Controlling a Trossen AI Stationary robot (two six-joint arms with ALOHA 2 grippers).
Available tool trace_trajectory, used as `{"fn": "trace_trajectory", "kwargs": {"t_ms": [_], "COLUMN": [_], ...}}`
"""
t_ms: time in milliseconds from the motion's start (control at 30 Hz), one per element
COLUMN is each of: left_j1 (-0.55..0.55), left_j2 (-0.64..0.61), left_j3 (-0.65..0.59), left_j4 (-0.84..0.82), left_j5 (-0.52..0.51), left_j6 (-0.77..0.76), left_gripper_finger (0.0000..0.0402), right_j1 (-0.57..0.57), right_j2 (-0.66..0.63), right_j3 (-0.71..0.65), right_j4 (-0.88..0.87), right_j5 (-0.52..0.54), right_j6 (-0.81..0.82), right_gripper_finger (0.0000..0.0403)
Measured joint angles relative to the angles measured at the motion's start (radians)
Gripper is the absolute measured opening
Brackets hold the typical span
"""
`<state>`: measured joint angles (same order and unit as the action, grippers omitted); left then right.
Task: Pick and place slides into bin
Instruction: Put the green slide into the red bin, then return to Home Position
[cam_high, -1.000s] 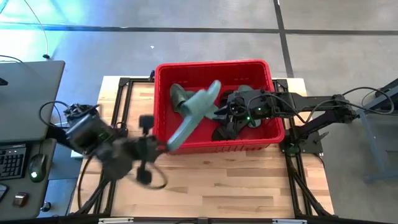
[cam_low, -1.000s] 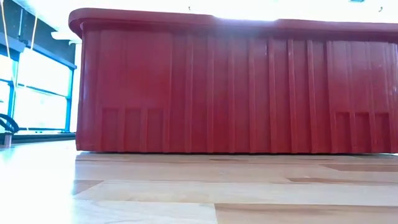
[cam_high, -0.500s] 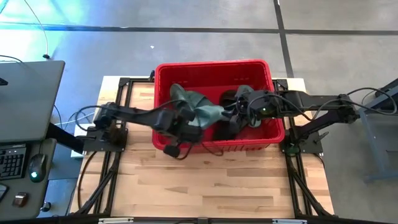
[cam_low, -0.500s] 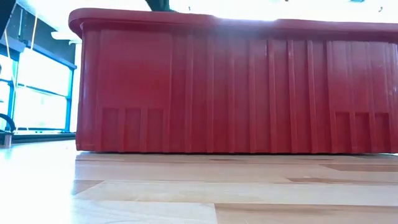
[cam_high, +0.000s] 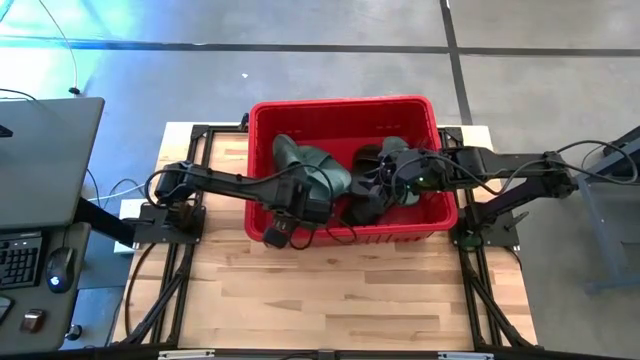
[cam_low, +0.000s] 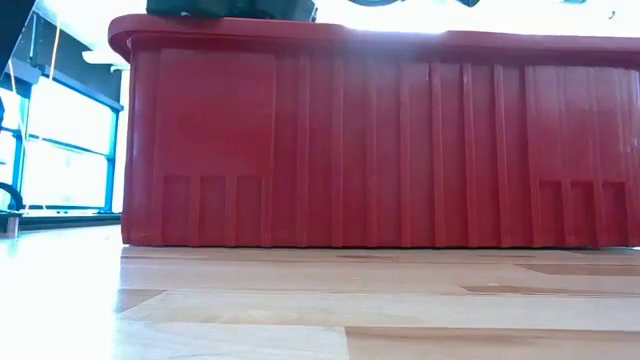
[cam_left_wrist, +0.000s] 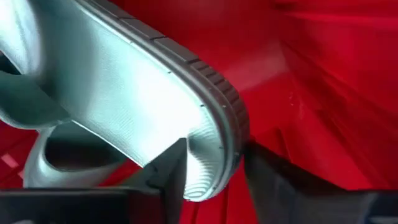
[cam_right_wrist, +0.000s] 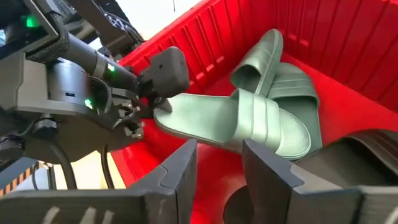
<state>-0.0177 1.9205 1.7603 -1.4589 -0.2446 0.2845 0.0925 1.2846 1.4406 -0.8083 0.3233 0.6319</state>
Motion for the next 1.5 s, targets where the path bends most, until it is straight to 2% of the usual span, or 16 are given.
{"fn": "trace_trajectory", "kwargs": {"t_ms": [133,300,467,567,700,833,933,1033,1167,1300,1400,1500], "left_j1": [0.001,-0.003,-0.004,-0.002,-0.003,-0.003,-0.002,-0.002,-0.002,-0.002,-0.002,-0.002], "left_j2": [0.004,0.01,-0.013,-0.028,-0.045,-0.091,-0.181,-0.274,-0.402,-0.537,-0.628,-0.727], "left_j3": [0.019,0.1,0.22,0.31,0.453,0.593,0.575,0.572,0.566,0.562,0.543,0.437], "left_j4": [-0.011,-0.089,-0.112,-0.109,-0.108,-0.108,-0.089,-0.114,-0.108,-0.105,-0.09,0.023], "left_j5": [0.0,-0.021,-0.028,-0.024,0.037,0.069,0.064,-0.026,-0.093,-0.119,-0.14,-0.148], "left_j6": [-0.001,-0.019,-0.063,-0.069,-0.047,-0.001,0.029,-0.052,-0.083,-0.11,-0.103,-0.079], "left_gripper_finger": [0.0182,0.0214,0.0225,0.0228,0.0229,0.023,0.023,0.023,0.023,0.023,0.023,0.023], "right_j1": [0.0,0.0,-0.005,-0.01,0.007,0.055,0.101,0.152,0.204,0.232,0.247,0.251], "right_j2": [0.004,0.004,0.003,-0.024,-0.105,-0.228,-0.321,-0.392,-0.45,-0.499,-0.565,-0.665], "right_j3": [0.0,0.0,0.0,0.0,0.0,0.0,0.0,0.0,0.0,-0.01,-0.092,-0.258], "right_j4": [-0.001,-0.004,0.018,0.021,0.025,0.026,0.019,0.02,0.019,0.026,0.087,0.29], "right_j5": [-0.001,-0.002,0.04,0.011,-0.038,-0.031,-0.024,-0.003,0.018,0.016,-0.016,-0.123], "right_j6": [-0.001,-0.003,-0.021,0.004,0.025,0.019,-0.003,-0.065,-0.208,-0.265,-0.336,-0.407], "right_gripper_finger": [0.0119,0.0119,0.0119,0.0119,0.0119,0.0119,0.0119,0.0119,0.0119,0.0119,0.0119,0.0119]}}
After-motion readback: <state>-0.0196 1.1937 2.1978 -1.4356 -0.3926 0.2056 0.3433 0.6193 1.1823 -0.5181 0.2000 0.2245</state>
